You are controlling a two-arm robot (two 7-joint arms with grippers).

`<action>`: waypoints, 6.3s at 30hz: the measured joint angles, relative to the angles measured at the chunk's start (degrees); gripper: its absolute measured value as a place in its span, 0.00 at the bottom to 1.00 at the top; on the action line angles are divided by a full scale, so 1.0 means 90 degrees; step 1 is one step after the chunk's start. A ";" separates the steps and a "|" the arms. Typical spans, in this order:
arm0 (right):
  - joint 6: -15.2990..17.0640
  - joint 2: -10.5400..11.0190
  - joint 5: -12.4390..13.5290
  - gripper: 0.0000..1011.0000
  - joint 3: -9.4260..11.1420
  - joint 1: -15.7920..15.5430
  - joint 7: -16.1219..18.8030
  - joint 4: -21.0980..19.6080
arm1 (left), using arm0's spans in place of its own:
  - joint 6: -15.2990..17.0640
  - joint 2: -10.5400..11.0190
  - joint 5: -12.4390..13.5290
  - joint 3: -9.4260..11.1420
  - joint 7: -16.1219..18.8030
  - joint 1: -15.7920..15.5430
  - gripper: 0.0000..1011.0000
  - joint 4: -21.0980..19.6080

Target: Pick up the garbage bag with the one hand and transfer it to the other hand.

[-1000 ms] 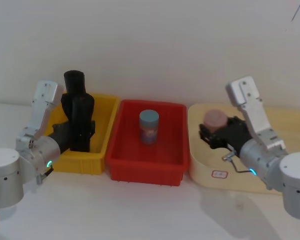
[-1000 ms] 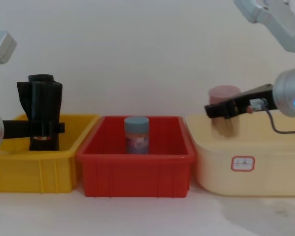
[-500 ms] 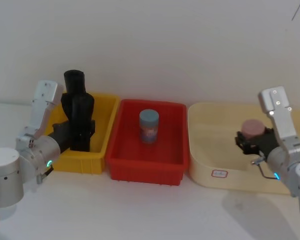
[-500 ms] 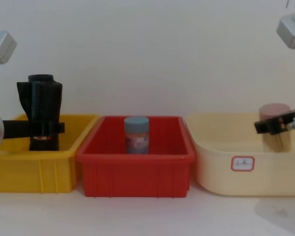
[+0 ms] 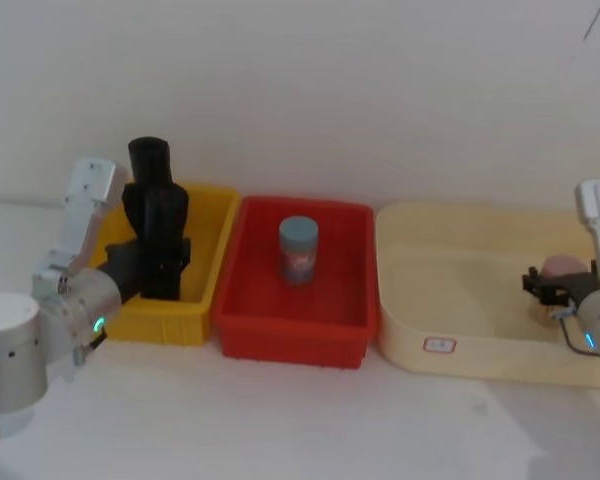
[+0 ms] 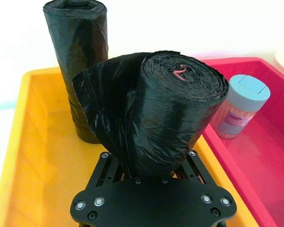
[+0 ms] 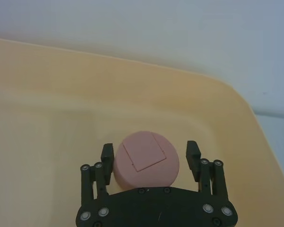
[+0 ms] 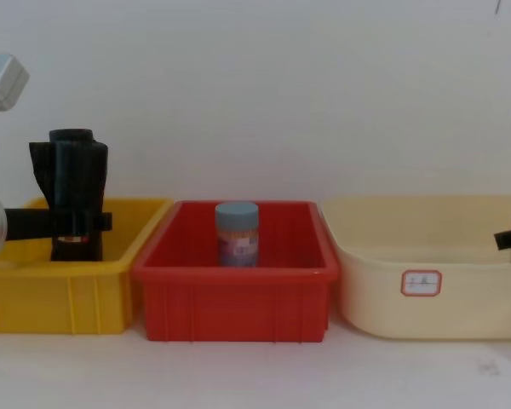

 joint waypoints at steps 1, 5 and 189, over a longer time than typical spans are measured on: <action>-0.0013 -0.0006 0.0001 0.92 0.0019 0.0022 -0.0012 0.0059 | 0.0000 0.0000 0.0000 0.0000 0.0000 0.0000 0.41 0.0000; -0.0077 -0.0031 0.0006 0.99 0.0101 0.0122 -0.0070 0.0285 | 0.0000 0.0000 0.0000 0.0000 0.0000 0.0000 0.41 0.0000; -0.1484 0.0802 0.2652 0.99 -0.1033 0.0972 0.5641 -0.0899 | -0.0477 -0.0039 -0.1768 0.1706 -0.3717 -0.2126 0.41 0.1456</action>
